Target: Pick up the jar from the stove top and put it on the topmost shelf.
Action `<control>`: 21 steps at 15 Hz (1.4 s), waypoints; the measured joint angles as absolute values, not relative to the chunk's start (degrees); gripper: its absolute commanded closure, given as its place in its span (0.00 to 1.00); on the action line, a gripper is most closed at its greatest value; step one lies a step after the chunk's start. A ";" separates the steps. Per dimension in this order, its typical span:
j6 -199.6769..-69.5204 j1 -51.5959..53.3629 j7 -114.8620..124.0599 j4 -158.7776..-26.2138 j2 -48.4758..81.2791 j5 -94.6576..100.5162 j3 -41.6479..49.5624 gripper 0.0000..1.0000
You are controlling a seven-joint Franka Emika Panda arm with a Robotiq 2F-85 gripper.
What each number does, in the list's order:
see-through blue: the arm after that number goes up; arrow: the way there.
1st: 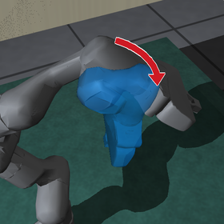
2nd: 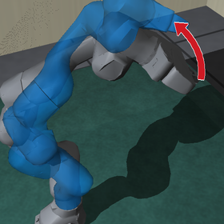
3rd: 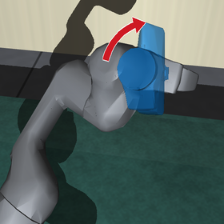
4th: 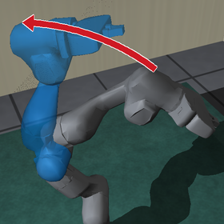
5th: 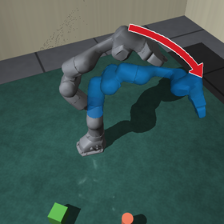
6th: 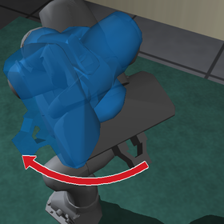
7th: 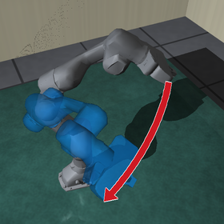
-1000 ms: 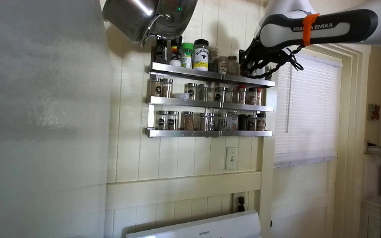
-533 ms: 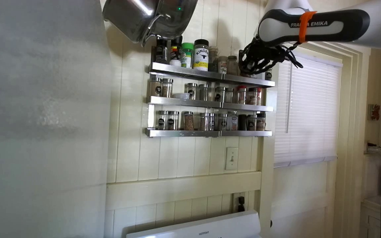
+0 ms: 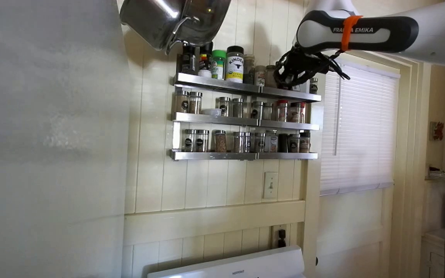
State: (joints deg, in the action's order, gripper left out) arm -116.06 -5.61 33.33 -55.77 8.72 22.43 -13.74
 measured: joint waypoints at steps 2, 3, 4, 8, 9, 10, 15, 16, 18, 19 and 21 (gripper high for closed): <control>-114.67 -5.51 33.22 -54.35 9.57 22.44 -13.81 0.19; -114.31 -5.45 33.08 -53.67 9.99 22.44 -13.82 0.13; -114.08 -5.46 32.87 -52.99 10.35 22.55 -13.79 0.06; -110.97 -5.40 32.03 -50.68 10.97 22.75 -13.74 0.00; -110.07 -5.29 31.81 -50.09 10.99 22.75 -13.80 0.00; -109.37 -5.08 31.62 -49.48 11.03 22.75 -13.92 0.00; -102.26 -3.23 30.94 -46.49 11.03 22.79 -14.78 0.00; -100.50 -2.79 30.69 -45.97 11.02 22.85 -14.88 0.00; -97.42 -2.14 30.12 -45.03 11.03 23.08 -14.93 0.00; -96.33 -1.97 29.96 -44.70 11.02 23.12 -14.94 0.00; -94.78 -1.83 29.71 -44.14 11.03 23.13 -14.94 0.02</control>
